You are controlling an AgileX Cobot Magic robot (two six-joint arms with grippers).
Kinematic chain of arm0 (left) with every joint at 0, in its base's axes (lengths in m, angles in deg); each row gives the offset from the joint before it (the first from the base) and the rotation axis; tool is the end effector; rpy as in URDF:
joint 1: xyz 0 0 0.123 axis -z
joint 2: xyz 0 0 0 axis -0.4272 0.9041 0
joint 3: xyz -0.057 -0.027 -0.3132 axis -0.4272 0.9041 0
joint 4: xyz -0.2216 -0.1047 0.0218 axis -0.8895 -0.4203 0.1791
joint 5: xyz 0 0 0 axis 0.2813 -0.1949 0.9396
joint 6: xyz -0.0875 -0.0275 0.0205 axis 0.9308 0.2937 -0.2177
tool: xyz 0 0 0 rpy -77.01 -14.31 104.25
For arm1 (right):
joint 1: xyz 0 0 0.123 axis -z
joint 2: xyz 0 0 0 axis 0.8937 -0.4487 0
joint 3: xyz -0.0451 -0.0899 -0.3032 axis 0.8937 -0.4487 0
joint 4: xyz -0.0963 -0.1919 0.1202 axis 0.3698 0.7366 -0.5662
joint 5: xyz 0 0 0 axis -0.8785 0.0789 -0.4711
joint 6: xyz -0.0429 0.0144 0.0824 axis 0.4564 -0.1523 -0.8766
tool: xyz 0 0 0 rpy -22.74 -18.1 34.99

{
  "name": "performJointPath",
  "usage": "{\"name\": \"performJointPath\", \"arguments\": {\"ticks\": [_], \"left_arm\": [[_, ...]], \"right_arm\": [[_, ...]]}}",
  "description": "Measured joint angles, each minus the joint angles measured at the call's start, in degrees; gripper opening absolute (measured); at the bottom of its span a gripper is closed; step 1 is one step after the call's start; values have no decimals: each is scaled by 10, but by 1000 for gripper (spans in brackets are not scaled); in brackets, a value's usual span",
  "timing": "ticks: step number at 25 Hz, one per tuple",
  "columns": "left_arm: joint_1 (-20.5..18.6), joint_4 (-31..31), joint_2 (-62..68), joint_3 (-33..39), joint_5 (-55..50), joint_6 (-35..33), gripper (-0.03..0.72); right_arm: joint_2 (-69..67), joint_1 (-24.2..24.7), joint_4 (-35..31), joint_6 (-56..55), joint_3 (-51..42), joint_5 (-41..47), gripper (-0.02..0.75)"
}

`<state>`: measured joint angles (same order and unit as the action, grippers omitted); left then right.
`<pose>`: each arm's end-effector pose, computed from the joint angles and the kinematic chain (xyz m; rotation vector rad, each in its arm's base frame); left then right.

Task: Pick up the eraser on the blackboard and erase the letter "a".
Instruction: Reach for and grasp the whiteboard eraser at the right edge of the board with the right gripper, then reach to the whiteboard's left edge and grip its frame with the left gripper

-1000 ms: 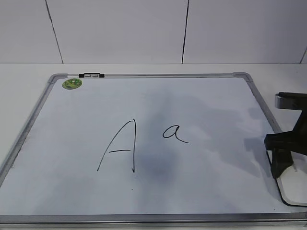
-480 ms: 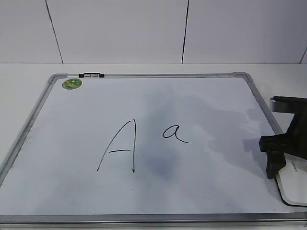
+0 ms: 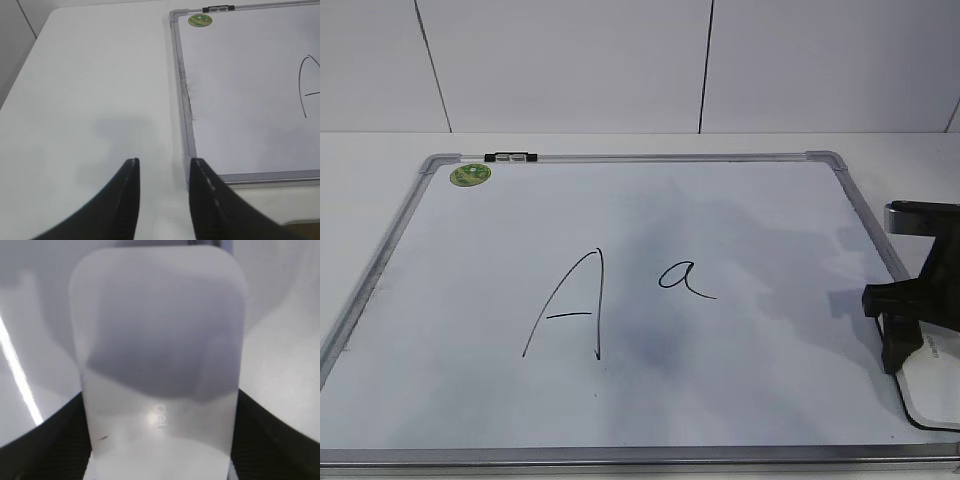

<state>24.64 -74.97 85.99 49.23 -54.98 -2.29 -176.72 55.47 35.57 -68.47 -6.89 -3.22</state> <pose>-0.0449 -0.0038 0.2763 0.0511 2.0664 -0.0038 0.2850 0.0384 0.2040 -0.2237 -3.1132 0.0224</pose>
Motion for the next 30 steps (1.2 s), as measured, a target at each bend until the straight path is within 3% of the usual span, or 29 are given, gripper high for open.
{"name": "performJointPath", "arguments": {"ticks": [10,30], "left_arm": [[0,0,0,0,0,0,236],[0,0,0,0,0,0,236]], "right_arm": [[0,0,11,0,0,0,553],[-2,0,8,0,12,8,550]]}}
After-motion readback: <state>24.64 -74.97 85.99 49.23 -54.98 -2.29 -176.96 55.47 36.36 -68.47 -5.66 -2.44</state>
